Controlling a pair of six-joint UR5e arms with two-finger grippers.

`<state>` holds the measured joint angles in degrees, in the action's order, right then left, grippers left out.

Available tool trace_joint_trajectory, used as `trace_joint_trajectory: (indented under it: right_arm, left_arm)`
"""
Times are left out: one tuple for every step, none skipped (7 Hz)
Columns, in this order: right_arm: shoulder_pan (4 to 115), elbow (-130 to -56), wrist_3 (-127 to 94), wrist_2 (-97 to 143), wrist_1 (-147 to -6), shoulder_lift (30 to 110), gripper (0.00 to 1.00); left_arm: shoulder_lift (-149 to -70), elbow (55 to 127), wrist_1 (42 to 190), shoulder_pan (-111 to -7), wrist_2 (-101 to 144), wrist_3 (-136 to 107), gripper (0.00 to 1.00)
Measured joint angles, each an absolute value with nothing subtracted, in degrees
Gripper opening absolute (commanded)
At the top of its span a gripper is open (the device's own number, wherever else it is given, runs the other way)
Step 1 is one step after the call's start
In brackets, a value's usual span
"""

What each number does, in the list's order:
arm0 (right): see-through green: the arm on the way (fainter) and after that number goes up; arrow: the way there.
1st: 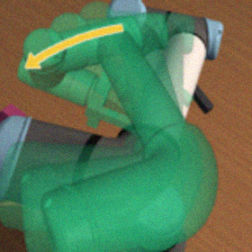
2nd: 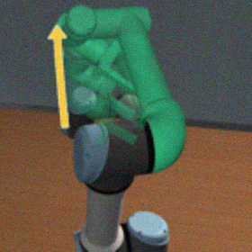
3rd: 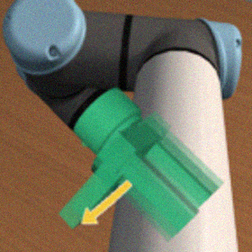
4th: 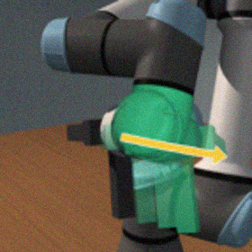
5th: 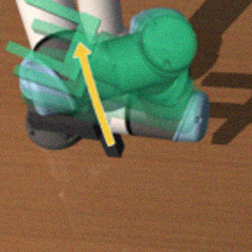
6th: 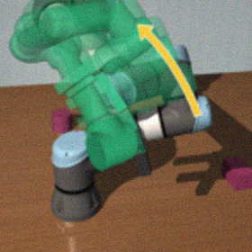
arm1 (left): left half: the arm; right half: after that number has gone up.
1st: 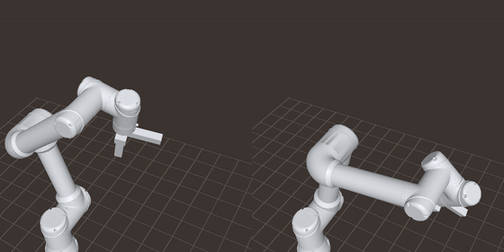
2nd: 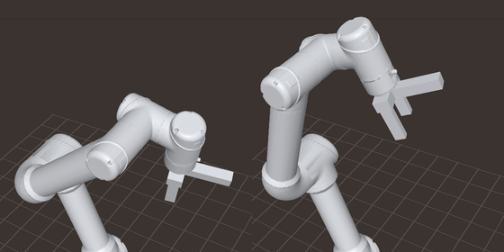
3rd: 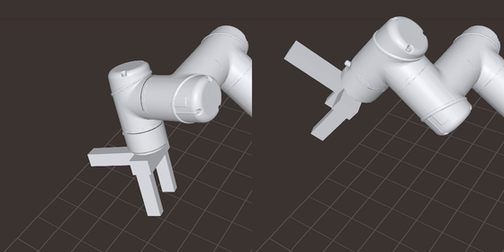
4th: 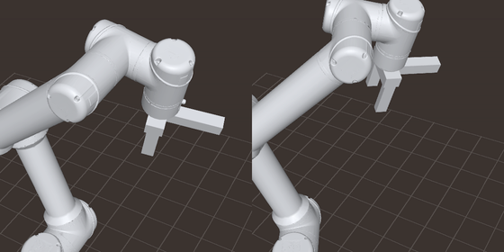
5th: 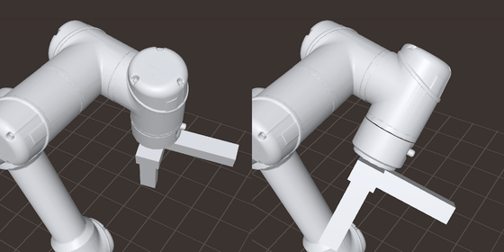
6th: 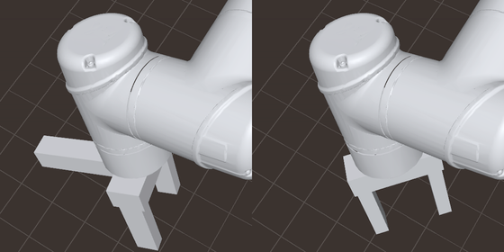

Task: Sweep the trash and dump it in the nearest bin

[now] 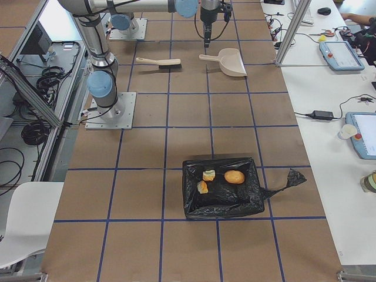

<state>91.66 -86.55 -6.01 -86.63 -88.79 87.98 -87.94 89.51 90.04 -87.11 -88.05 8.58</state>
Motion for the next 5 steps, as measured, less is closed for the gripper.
trace_joint_trajectory:
  right_arm:
    - [91.2, -86.7, -6.0, -87.2, -87.6, 88.9, 1.0]
    - [91.1, -86.8, -5.9, -88.1, -87.4, 89.0, 1.0]
    - [91.1, -86.8, -5.9, -88.5, -87.5, 89.0, 1.0]
    - [91.1, -86.9, -5.9, -88.7, -87.7, 89.0, 1.0]
    - [91.1, -87.0, -5.9, -88.6, -87.9, 88.9, 1.0]
  left_arm:
    - [-88.0, 89.6, 90.3, -87.1, -87.9, 8.6, 1.0]
    - [-88.0, 89.8, 90.3, -87.0, -87.9, 8.6, 1.0]
    - [-87.9, 89.9, 90.4, -87.1, -87.9, 8.6, 1.0]
    - [-87.9, 90.0, 90.4, -87.1, -88.0, 8.6, 1.0]
    - [-87.9, 90.1, 90.4, -87.2, -88.0, 8.6, 1.0]
